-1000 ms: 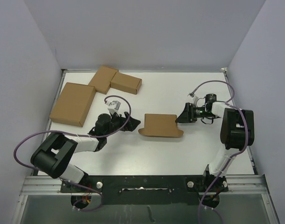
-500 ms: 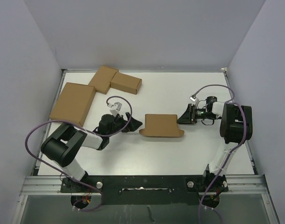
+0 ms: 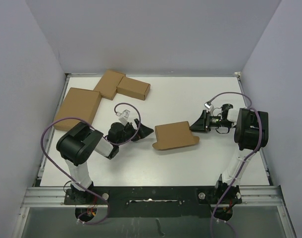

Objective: Fold the paper box

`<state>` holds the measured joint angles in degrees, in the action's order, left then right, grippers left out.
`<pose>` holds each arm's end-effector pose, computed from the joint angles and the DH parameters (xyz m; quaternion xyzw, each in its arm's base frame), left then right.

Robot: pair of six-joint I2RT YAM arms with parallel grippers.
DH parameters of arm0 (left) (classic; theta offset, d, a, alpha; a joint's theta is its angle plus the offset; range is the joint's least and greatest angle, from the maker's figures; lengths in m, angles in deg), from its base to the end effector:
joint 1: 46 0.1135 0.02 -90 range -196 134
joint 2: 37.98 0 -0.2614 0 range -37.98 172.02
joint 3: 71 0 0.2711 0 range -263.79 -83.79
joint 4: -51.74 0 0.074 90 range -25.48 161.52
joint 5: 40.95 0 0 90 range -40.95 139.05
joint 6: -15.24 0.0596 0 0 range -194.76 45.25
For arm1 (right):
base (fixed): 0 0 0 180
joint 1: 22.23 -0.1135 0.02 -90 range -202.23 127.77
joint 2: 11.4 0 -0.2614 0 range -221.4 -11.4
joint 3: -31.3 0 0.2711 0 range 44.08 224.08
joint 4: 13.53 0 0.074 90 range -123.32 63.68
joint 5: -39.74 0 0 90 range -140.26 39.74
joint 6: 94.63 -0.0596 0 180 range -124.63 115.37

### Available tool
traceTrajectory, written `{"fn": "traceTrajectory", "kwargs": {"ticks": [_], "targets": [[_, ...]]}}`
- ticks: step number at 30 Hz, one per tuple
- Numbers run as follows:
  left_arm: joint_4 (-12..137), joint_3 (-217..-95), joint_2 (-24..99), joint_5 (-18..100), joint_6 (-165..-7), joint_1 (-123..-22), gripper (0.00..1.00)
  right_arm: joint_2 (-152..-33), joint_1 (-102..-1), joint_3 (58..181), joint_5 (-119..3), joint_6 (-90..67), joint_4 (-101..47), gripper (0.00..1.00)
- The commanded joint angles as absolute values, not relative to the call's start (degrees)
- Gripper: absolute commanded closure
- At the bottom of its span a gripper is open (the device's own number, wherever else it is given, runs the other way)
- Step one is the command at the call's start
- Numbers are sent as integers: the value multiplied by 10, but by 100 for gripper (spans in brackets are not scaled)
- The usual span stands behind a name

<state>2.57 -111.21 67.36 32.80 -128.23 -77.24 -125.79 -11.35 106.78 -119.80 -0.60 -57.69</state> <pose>0.2729 -0.1851 0.0835 -0.0689 0.7920 -0.4850 0.3644 0.3546 -0.0113 0.0872 0.0146 0.8205 0.5580 0.1231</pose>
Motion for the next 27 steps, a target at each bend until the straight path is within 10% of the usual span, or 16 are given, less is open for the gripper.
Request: {"fn": "traceTrajectory", "kwargs": {"ticks": [1,11,27], "targets": [[-46,-1128,680,328,-1302,-781,11,-1243,-110,1087,-1208,11,-580,56],[34,-1130,653,366,-1267,-808,11,-1241,-123,1094,-1197,25,-592,54],[50,-1122,648,406,-1278,-838,9,-1261,-117,1092,-1179,21,-598,77]]}}
